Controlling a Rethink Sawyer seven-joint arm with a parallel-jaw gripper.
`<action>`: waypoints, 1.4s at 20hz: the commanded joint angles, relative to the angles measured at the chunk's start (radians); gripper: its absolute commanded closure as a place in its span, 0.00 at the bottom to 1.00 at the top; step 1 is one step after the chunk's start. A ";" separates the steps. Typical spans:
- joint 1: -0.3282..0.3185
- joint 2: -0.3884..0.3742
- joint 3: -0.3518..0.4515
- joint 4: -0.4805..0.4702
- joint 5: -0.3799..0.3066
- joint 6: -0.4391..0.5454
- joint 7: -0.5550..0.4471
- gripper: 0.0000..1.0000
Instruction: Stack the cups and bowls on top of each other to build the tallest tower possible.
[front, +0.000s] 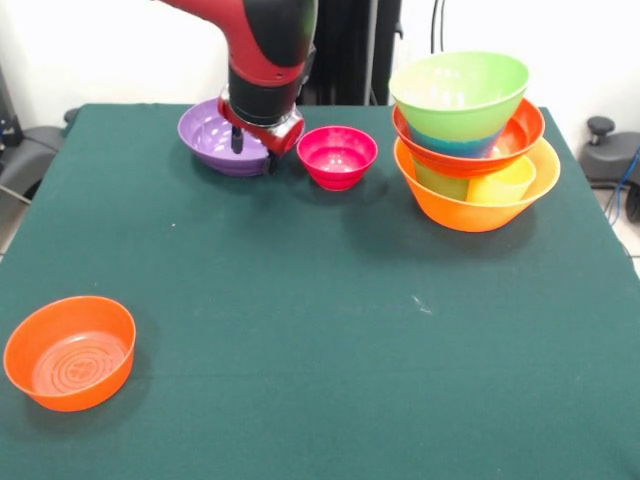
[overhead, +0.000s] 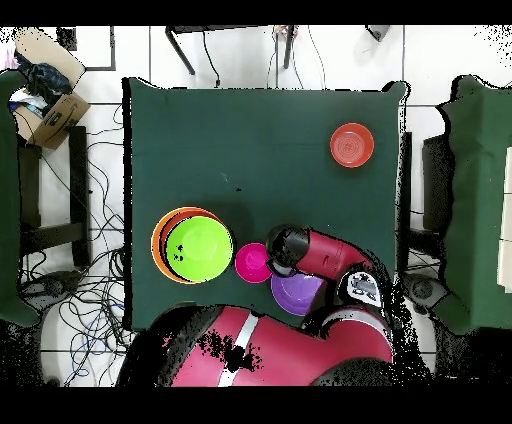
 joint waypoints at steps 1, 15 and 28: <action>-0.029 0.030 0.120 -0.023 0.026 -0.023 0.092 0.00; -0.016 0.021 0.117 -0.018 0.030 -0.019 0.106 1.00; 0.110 -0.307 0.004 0.063 -0.042 0.146 0.058 1.00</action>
